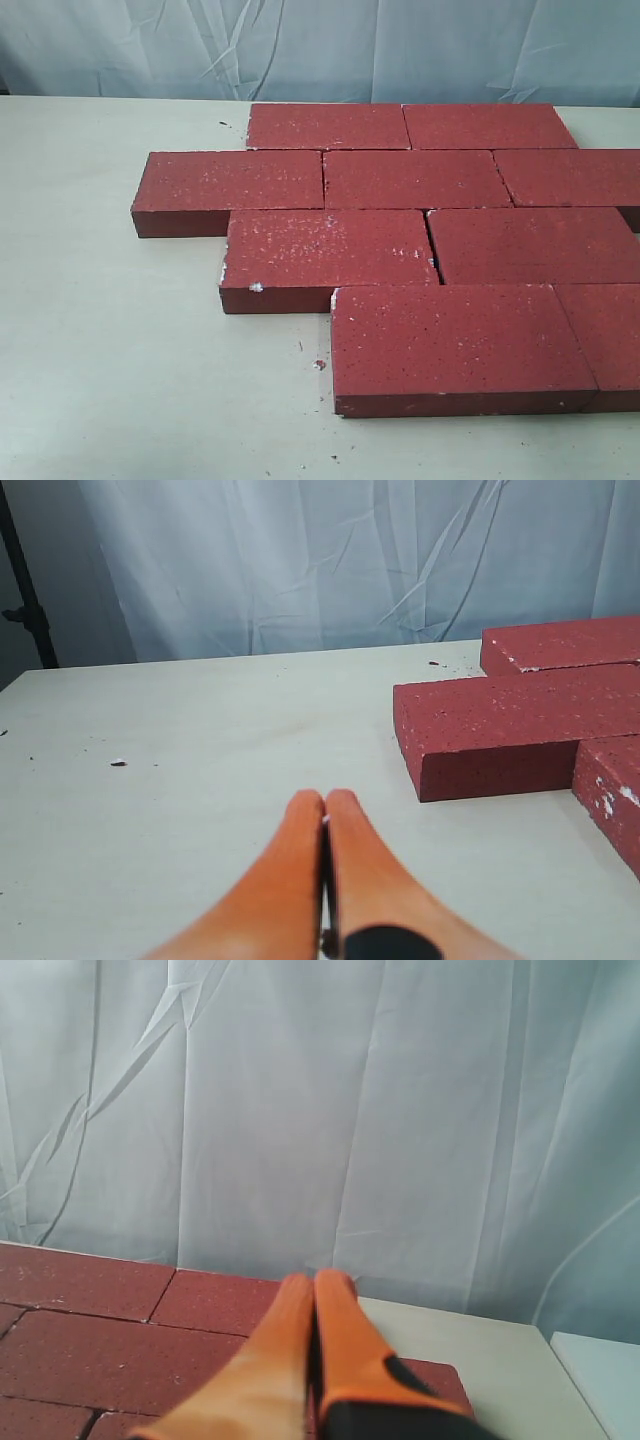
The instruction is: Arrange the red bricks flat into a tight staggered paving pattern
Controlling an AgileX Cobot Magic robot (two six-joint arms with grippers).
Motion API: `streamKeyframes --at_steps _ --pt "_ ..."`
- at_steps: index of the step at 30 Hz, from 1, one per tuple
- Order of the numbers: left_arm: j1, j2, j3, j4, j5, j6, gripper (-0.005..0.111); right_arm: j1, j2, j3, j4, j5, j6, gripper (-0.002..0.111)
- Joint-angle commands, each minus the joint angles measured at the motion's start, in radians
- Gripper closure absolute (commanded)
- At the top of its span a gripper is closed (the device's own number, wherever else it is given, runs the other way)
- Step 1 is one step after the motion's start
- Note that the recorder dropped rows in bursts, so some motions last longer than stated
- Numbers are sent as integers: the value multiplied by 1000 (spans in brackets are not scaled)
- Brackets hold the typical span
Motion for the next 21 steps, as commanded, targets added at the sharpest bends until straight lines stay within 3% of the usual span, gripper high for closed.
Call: streamKeyframes --at_steps 1,10,15,16,21 --pt "0 -5 5 -4 1 0 107 -15 -12 28 -9 -13 2 109" --pt "0 -5 5 -4 -3 0 107 -55 -103 264 -1 -191 44 109" --pt "0 -5 5 -4 -7 0 107 -55 -198 431 45 -375 70 109" --pt "0 -5 5 -4 -7 0 107 -55 -217 431 44 -295 70 109" --pt "0 -5 5 -4 -7 0 107 -55 -257 431 37 -252 70 109"
